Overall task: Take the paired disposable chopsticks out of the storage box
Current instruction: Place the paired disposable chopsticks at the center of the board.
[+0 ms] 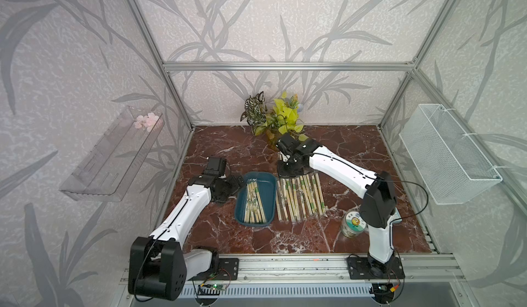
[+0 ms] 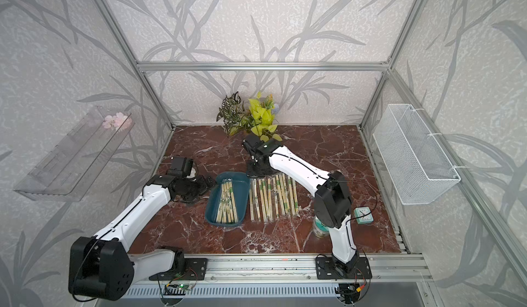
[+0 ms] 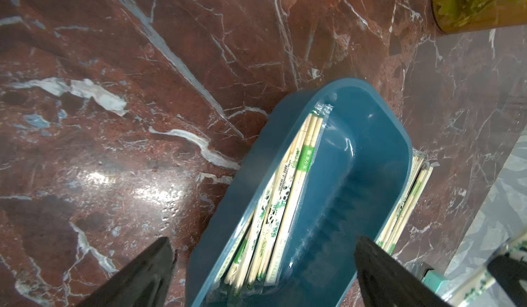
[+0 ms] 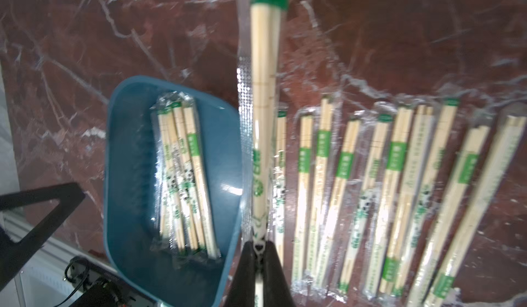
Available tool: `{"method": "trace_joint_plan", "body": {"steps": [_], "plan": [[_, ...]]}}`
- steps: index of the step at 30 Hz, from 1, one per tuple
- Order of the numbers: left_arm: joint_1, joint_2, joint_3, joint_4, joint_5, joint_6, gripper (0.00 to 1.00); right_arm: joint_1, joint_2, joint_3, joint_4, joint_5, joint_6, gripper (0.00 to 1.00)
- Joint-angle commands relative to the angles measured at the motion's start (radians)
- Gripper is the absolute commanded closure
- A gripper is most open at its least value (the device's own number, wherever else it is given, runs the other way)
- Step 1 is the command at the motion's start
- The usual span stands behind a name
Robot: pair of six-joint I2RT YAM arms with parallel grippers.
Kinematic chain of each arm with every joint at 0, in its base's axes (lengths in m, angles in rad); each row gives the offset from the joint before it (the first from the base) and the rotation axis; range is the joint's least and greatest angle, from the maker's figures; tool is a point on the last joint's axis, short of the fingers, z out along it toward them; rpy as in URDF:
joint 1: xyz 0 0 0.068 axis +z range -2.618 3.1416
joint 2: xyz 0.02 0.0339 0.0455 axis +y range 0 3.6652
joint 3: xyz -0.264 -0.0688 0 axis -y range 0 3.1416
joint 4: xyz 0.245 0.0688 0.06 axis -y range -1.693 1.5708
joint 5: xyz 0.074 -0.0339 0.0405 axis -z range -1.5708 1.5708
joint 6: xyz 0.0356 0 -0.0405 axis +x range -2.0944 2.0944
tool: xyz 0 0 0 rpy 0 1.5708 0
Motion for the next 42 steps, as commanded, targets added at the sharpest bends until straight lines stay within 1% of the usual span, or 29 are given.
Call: {"method": "trace_joint_plan", "body": {"steps": [1,5,7,12,17,29,36,42], "plan": [[-0.057,0.011,0.040,-0.009,-0.065,-0.039,0.00,-0.080,-0.098,-0.144,0.101,-0.006,-0.046,1.00],[-0.123,0.048,0.065,-0.001,-0.099,-0.066,0.00,-0.175,-0.159,-0.286,0.131,0.007,-0.102,1.00],[-0.140,0.062,0.077,-0.002,-0.107,-0.075,0.00,-0.203,-0.166,-0.321,0.120,0.044,-0.133,1.00],[-0.154,0.092,0.109,-0.011,-0.116,-0.065,0.00,-0.232,-0.164,-0.370,0.085,0.161,-0.210,1.00],[-0.154,0.140,0.128,0.005,-0.108,-0.046,0.00,-0.239,-0.141,-0.382,0.043,0.252,-0.239,1.00],[-0.153,0.224,0.154,0.039,-0.066,-0.038,0.00,-0.242,-0.046,-0.413,0.028,0.278,-0.210,1.00],[-0.152,0.207,0.174,0.017,-0.085,-0.020,0.00,-0.242,-0.008,-0.415,0.028,0.274,-0.197,1.00],[-0.152,0.189,0.194,0.007,-0.076,-0.020,0.00,-0.243,0.004,-0.413,0.029,0.261,-0.180,0.82]]}}
